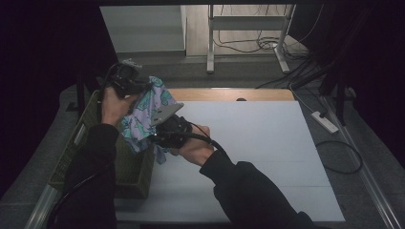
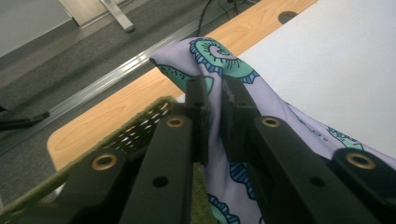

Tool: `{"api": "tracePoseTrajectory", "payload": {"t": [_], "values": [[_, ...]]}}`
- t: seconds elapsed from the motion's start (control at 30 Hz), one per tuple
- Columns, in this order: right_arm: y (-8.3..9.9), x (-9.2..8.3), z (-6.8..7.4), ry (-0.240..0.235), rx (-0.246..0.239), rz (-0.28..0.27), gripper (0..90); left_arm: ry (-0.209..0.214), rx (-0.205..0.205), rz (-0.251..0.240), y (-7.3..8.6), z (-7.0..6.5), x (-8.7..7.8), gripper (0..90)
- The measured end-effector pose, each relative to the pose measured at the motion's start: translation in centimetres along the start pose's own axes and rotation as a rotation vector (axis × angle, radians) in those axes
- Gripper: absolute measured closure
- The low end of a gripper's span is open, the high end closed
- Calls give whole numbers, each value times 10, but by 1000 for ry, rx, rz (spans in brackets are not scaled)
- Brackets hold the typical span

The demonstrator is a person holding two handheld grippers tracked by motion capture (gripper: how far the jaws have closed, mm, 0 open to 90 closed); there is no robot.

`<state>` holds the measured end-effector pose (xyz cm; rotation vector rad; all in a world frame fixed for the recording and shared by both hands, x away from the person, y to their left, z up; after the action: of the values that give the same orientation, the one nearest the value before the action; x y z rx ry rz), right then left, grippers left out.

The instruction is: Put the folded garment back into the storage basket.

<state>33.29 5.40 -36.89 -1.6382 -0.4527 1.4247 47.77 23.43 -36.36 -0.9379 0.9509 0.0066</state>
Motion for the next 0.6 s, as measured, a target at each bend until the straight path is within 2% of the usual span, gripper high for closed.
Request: {"api": "tracePoseTrajectory", "payload": {"t": [0.6], "values": [[-23,37,22,-16,-36,-3,778,-45,-39,17,35,32,-30,824]]}}
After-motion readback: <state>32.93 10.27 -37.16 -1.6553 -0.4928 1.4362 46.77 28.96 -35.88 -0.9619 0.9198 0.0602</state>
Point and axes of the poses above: each handheld gripper's, and its own axes: x roughly forward along the jaws, y roughly out of its underside, z roughly to its left, the point moved 3 cm from there along x, roughly forward along the jaws, and after that the axes turned 15 degrees about x, right-handed, at the moved point
